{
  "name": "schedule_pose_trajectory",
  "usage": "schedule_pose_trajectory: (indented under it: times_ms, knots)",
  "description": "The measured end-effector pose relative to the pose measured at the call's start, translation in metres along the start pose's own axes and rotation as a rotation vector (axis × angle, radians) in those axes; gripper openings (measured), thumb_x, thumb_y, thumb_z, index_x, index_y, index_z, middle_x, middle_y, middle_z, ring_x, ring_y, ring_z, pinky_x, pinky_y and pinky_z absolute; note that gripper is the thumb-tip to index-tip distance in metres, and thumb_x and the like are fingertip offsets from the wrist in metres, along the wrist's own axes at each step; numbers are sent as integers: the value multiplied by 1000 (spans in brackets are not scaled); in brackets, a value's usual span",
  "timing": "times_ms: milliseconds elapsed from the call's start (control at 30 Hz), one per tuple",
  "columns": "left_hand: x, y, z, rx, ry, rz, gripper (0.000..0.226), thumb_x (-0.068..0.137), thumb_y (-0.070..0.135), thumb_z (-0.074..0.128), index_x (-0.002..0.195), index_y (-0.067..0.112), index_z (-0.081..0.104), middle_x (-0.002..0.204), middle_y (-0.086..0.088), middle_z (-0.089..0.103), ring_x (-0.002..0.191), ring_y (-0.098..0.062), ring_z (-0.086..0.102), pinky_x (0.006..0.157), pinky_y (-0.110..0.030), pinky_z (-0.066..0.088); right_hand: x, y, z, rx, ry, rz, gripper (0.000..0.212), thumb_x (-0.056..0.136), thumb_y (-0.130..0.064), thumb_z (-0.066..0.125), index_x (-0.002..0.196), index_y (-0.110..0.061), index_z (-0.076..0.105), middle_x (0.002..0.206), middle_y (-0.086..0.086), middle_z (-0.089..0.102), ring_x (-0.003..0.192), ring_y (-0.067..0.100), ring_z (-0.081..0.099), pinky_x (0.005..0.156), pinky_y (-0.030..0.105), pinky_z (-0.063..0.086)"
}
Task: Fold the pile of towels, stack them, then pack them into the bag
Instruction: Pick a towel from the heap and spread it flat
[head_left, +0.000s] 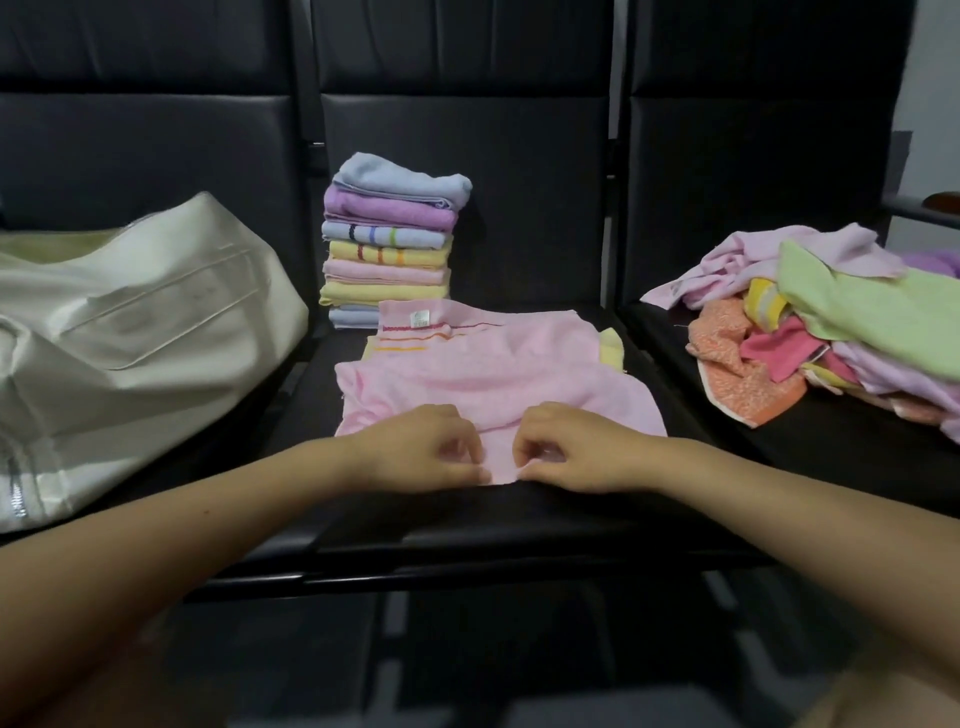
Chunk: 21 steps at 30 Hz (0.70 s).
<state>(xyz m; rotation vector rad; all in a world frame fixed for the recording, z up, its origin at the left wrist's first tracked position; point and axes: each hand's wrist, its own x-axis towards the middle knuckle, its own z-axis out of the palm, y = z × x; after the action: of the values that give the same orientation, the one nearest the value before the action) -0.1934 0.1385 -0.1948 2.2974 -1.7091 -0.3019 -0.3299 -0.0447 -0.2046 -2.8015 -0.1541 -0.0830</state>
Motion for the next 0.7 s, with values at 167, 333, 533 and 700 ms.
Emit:
schedule_pose_trajectory:
  times_ms: [167, 333, 533, 700]
  knots:
    - [9, 1, -1, 89, 128, -13, 18, 93, 27, 51, 76, 25, 44, 77, 8, 48, 86, -24, 54, 68, -29, 32, 11, -4, -14, 363, 112, 264, 12, 99, -21, 45, 89, -17, 49, 69, -4, 54, 61, 13, 47, 60, 33, 45]
    - [31, -10, -40, -172, 435, -164, 21, 99, 23, 39, 98, 22, 60, 92, 4, 62, 91, -17, 56, 73, -31, 38, 33, 7, -52, 322, 214, 302, 20, 92, -38, 61, 101, -19, 60, 95, -2, 64, 87, 12, 58, 73, 18, 43]
    - [44, -46, -61, 215, 432, -143, 26, 101, 24, 45, 104, 18, 70, 95, 1, 69, 85, -19, 57, 65, -31, 38, 44, 53, -65, 237, 223, 414, 31, 92, -25, 54, 64, -14, 49, 65, -4, 45, 66, 12, 42, 67, 35, 35]
    - [46, -90, -54, 215, 433, -364, 31, 101, 23, 45, 73, 18, 59, 84, -6, 64, 77, -22, 53, 64, -31, 35, 40, 86, -61, 160, 240, 551, 38, 90, -27, 55, 58, -12, 41, 58, 5, 38, 58, 17, 38, 57, 33, 31]
